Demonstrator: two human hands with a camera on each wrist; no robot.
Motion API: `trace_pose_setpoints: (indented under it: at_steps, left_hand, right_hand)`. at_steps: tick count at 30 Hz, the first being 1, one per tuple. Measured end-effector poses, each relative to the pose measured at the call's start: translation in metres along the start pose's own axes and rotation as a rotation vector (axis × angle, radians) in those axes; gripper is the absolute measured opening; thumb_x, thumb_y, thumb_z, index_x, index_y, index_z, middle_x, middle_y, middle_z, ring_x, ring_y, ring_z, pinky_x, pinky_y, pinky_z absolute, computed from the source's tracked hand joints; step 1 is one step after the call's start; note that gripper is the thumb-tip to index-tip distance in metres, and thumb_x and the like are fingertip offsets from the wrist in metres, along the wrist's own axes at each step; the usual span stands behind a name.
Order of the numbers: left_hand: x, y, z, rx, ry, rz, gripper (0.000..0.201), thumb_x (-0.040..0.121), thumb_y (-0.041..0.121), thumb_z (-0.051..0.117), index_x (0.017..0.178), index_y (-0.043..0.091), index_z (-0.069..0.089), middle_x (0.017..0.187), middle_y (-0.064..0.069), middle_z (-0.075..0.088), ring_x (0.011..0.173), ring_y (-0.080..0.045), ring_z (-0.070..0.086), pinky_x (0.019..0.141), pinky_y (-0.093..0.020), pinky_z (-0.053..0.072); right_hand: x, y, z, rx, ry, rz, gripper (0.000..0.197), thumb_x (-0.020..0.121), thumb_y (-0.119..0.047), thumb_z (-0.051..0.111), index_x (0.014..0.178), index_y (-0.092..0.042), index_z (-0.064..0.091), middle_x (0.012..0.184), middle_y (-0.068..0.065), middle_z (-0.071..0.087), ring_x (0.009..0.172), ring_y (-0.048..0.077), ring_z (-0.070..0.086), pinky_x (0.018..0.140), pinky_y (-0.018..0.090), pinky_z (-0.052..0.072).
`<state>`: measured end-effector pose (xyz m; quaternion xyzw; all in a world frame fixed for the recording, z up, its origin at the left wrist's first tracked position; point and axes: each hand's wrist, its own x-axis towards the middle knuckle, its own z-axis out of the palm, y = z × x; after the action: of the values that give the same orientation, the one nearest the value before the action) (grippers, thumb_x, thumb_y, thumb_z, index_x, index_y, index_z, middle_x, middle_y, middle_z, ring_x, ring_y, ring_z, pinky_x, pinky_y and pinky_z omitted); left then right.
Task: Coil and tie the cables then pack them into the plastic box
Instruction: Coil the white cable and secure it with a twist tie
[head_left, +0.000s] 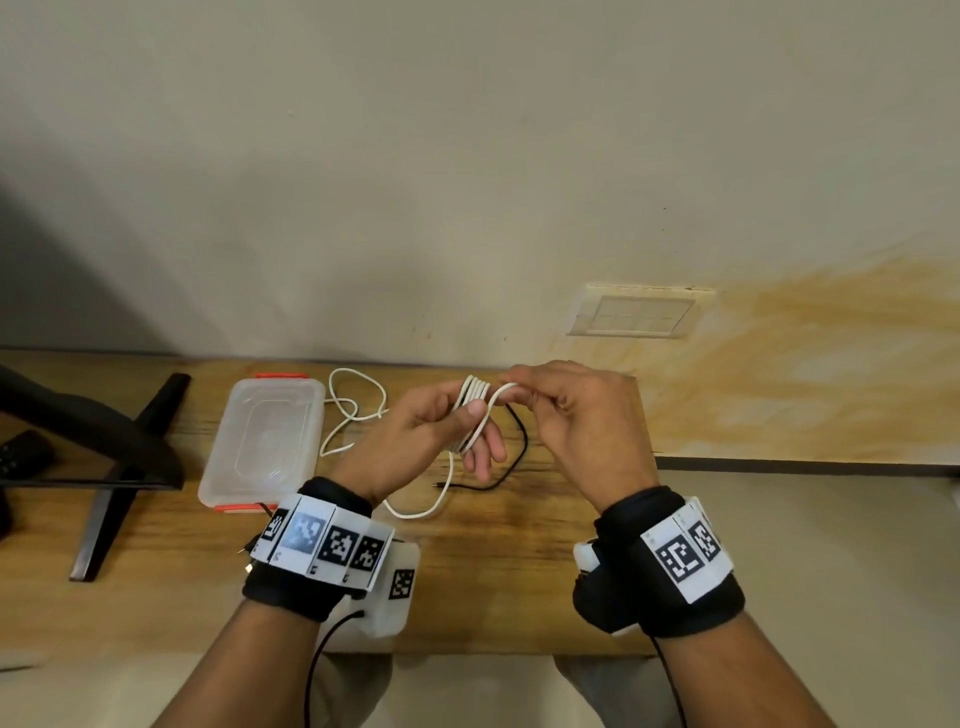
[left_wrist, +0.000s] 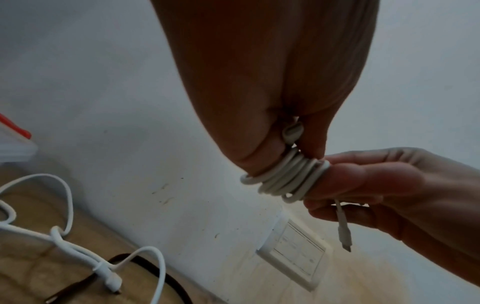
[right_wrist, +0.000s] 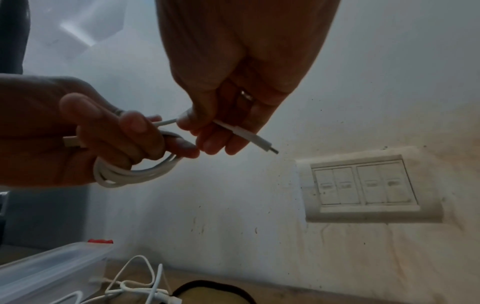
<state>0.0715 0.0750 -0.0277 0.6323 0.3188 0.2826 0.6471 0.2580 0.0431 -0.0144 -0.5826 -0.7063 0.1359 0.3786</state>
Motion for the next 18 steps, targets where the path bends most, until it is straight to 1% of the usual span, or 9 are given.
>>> trace_pose_setpoints:
  at_steps: [3,4,6,7,8,10,12,14,18]
  left_hand:
    - [-0.001,-0.002,-0.001,-0.005,-0.018,0.012,0.026,0.104,0.008,0.042,0.122,-0.006,0.055,0.081,-0.016,0.068,0.058,-0.024,0.062,0.063,-0.032,0.05]
    - [-0.001,-0.002,-0.001,-0.014,-0.016,0.02,0.026,0.103,0.006,0.043,0.122,-0.008,0.054,0.08,-0.015,0.067,0.057,-0.022,0.061,0.062,-0.032,0.05]
    - [-0.001,-0.002,-0.001,-0.045,-0.006,0.038,0.024,0.102,0.002,0.044,0.121,-0.011,0.053,0.076,-0.012,0.065,0.054,-0.018,0.057,0.06,-0.032,0.05]
    - [-0.001,-0.002,-0.001,-0.062,0.003,0.048,0.023,0.102,0.0,0.043,0.119,-0.012,0.053,0.074,-0.009,0.063,0.052,-0.017,0.055,0.058,-0.03,0.049]
    - [-0.001,-0.002,-0.001,-0.079,0.014,0.058,0.022,0.101,-0.001,0.043,0.117,-0.014,0.052,0.072,-0.006,0.062,0.051,-0.015,0.052,0.057,-0.029,0.048]
    - [0.0,-0.002,0.0,-0.122,0.03,0.075,0.019,0.101,-0.003,0.042,0.113,-0.014,0.052,0.07,-0.003,0.058,0.049,-0.014,0.048,0.056,-0.024,0.045]
    - [0.001,-0.004,0.0,-0.209,0.032,0.082,0.016,0.101,-0.001,0.044,0.111,-0.009,0.054,0.07,-0.004,0.054,0.048,-0.011,0.044,0.054,-0.02,0.042]
    - [0.002,-0.004,0.0,-0.311,0.033,0.066,0.017,0.099,0.005,0.045,0.11,-0.004,0.055,0.07,-0.005,0.05,0.047,-0.01,0.041,0.051,-0.017,0.039]
    - [0.003,-0.004,0.0,-0.467,0.03,0.055,0.017,0.098,0.008,0.041,0.101,0.001,0.056,0.067,-0.003,0.044,0.044,-0.006,0.036,0.047,-0.016,0.032]
  right_hand:
    - [0.001,0.0,0.006,0.097,-0.013,0.134,0.02,0.093,-0.01,0.069,0.107,-0.02,0.079,0.1,-0.008,0.078,0.093,0.004,0.07,0.088,0.024,0.055]
    - [0.002,-0.001,0.007,0.148,-0.031,0.197,0.022,0.094,-0.009,0.067,0.109,-0.02,0.078,0.103,-0.008,0.077,0.096,0.001,0.069,0.091,0.021,0.054]
    - [0.003,-0.003,0.009,0.26,-0.077,0.302,0.026,0.096,-0.005,0.063,0.112,-0.019,0.077,0.106,-0.01,0.076,0.098,-0.008,0.067,0.091,0.01,0.05]
    - [0.004,-0.004,0.011,0.316,-0.103,0.343,0.027,0.096,-0.003,0.061,0.113,-0.018,0.076,0.105,-0.01,0.075,0.097,-0.01,0.066,0.089,0.007,0.048]
    - [0.006,-0.004,0.012,0.367,-0.127,0.377,0.027,0.097,-0.002,0.06,0.114,-0.017,0.076,0.106,-0.008,0.075,0.097,-0.009,0.066,0.088,0.007,0.048]
    - [0.007,-0.006,0.016,0.495,-0.161,0.446,0.026,0.098,-0.003,0.059,0.116,-0.014,0.075,0.111,-0.002,0.075,0.1,0.003,0.07,0.09,0.016,0.054]
    - [0.008,-0.01,0.019,0.664,-0.187,0.541,0.028,0.1,-0.001,0.055,0.119,-0.013,0.072,0.113,0.002,0.075,0.104,0.013,0.072,0.089,0.028,0.059]
    - [0.009,-0.015,0.019,0.811,-0.208,0.621,0.03,0.101,0.0,0.052,0.122,-0.011,0.07,0.115,0.006,0.074,0.107,0.018,0.071,0.088,0.032,0.06]
    - [0.009,-0.018,0.018,0.991,-0.266,0.68,0.028,0.103,-0.005,0.049,0.124,-0.006,0.067,0.12,0.014,0.072,0.113,0.025,0.069,0.094,0.041,0.058]
